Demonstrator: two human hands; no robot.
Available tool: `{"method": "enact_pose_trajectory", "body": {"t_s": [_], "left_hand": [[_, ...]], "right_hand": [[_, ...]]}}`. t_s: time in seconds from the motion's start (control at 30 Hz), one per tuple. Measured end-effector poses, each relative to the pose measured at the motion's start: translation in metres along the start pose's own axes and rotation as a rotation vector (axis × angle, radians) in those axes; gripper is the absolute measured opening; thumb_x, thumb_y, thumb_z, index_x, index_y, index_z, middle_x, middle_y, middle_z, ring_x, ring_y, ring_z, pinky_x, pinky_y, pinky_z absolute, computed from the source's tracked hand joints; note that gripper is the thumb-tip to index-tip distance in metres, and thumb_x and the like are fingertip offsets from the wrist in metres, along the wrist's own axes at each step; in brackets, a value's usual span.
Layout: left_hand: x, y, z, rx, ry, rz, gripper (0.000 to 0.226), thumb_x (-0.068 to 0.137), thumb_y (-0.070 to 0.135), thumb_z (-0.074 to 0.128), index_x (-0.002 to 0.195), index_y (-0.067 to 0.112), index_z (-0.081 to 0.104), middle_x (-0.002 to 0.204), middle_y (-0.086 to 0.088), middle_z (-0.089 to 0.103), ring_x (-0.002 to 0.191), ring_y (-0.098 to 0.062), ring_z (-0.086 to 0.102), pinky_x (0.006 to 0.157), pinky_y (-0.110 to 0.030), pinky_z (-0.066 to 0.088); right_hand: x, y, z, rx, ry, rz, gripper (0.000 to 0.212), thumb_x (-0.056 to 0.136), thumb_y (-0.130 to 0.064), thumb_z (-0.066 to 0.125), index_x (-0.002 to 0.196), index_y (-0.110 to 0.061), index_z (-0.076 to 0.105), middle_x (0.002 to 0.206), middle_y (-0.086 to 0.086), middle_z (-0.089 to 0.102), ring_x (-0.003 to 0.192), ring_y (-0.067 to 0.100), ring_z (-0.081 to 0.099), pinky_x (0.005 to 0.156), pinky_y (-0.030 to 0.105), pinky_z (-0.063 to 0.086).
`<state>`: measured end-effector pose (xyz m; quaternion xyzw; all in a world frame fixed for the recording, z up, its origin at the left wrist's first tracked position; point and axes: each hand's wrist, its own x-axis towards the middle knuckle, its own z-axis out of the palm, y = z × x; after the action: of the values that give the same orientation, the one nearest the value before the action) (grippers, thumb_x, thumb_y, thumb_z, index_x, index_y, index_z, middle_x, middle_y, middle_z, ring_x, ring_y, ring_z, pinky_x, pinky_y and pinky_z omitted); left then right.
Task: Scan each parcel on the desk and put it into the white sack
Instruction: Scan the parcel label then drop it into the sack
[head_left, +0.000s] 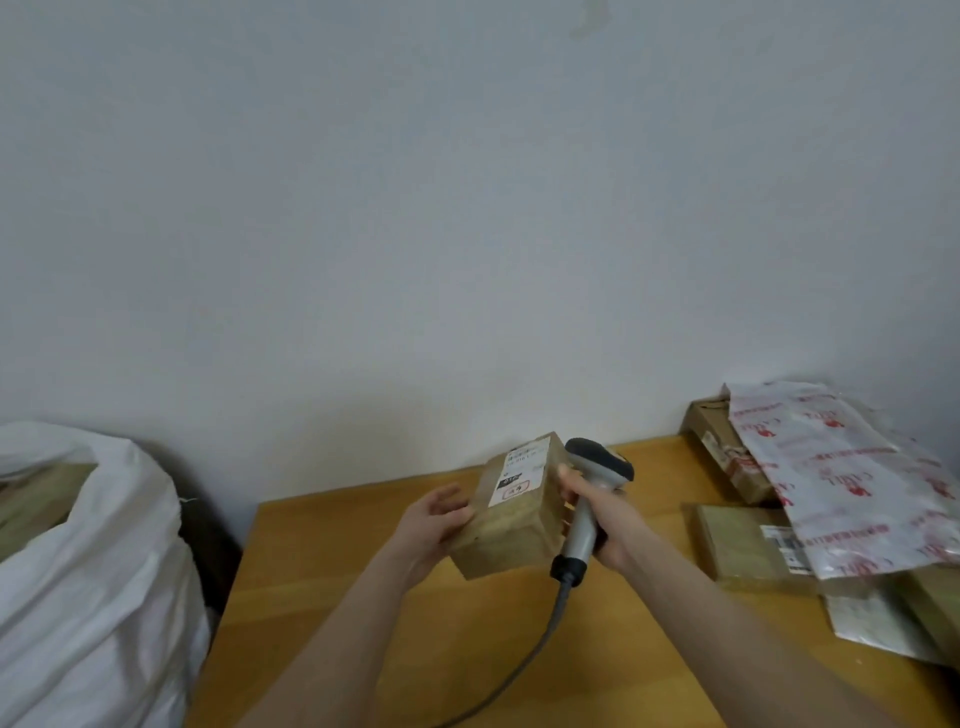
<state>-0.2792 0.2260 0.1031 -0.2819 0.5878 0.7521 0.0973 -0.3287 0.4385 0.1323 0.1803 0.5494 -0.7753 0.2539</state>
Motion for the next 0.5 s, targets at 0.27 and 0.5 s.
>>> {"method": "enact_pose_trajectory", "body": {"t_s": [0.27, 0.5], "left_hand": [[-0.014, -0.003, -0.013, -0.117, 0.021, -0.073, 0.043, 0.087, 0.005, 0.064, 0.127, -0.008, 0.052, 0.110, -0.018, 0.063, 0.095, -0.026, 0.060, 0.084, -0.036, 0.051], [-0.029, -0.003, -0.022, 0.033, -0.021, -0.101, 0.030, 0.090, 0.022, 0.064, 0.113, 0.002, 0.063, 0.101, -0.010, 0.071, 0.091, -0.023, 0.066, 0.071, -0.034, 0.056]], "right_hand": [[-0.012, 0.014, 0.020, -0.221, 0.095, -0.058, 0.016, 0.083, -0.001, 0.068, 0.096, -0.007, 0.061, 0.095, 0.010, 0.070, 0.081, 0.023, 0.064, 0.061, 0.033, 0.050], [-0.021, 0.024, 0.022, -0.229, 0.057, -0.126, 0.020, 0.084, -0.006, 0.070, 0.103, -0.005, 0.062, 0.097, 0.011, 0.071, 0.089, 0.026, 0.066, 0.071, 0.038, 0.055]]}}
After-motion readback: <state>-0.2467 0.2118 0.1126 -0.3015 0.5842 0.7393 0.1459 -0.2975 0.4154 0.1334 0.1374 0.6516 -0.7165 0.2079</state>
